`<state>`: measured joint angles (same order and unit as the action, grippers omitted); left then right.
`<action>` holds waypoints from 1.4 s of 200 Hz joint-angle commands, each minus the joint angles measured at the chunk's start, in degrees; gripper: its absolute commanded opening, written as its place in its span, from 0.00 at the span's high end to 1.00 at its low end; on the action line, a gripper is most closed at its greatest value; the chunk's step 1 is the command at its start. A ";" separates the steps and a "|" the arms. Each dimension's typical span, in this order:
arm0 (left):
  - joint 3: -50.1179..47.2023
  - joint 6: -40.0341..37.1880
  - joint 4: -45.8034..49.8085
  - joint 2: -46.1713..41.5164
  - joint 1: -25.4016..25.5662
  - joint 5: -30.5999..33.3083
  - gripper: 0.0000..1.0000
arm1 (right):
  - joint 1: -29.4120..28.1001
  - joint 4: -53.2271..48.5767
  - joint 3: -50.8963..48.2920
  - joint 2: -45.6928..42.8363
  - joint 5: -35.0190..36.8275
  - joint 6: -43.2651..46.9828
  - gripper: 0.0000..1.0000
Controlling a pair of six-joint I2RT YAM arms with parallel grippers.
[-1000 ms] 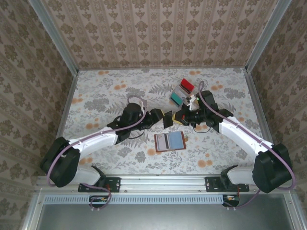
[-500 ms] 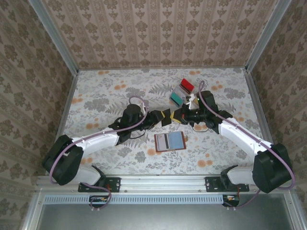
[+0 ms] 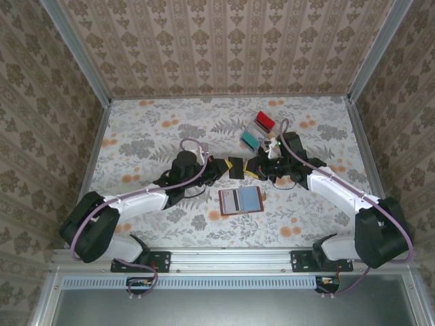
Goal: Put the credit cards into the card holder
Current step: Insert the credit card into the card slot.
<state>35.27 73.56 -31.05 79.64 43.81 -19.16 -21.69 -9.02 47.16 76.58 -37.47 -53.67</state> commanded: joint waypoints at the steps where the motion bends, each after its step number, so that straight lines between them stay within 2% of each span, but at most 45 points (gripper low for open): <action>1: -1.08 -0.77 4.33 -2.57 1.03 2.87 1.00 | -0.19 -7.18 1.11 -0.01 3.42 4.97 0.77; 19: -0.97 -3.48 10.66 -3.93 3.09 7.07 1.00 | -0.44 -13.52 1.23 0.84 6.95 10.09 0.76; 34: -0.73 -5.10 15.41 -4.53 5.57 11.19 1.00 | -0.64 -14.76 -0.21 1.40 7.75 12.79 0.76; 86: -3.94 -4.54 12.42 -1.27 10.97 16.98 1.00 | -1.76 -13.75 -3.30 6.39 7.19 16.45 0.81; 162: -4.86 -2.38 2.45 7.28 13.67 18.09 1.00 | -1.82 -17.14 -3.83 12.25 18.78 18.42 0.89; 232: -4.95 -0.44 0.11 13.69 15.14 18.87 1.00 | -1.78 -14.72 -6.02 16.38 19.40 17.81 0.90; 280: -5.54 0.09 0.75 14.31 15.94 20.07 1.00 | -1.85 -13.51 -6.46 16.93 18.34 17.42 0.90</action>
<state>30.37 72.75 -31.42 92.66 58.94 -0.12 -23.14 -22.96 43.29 90.02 -21.39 -36.16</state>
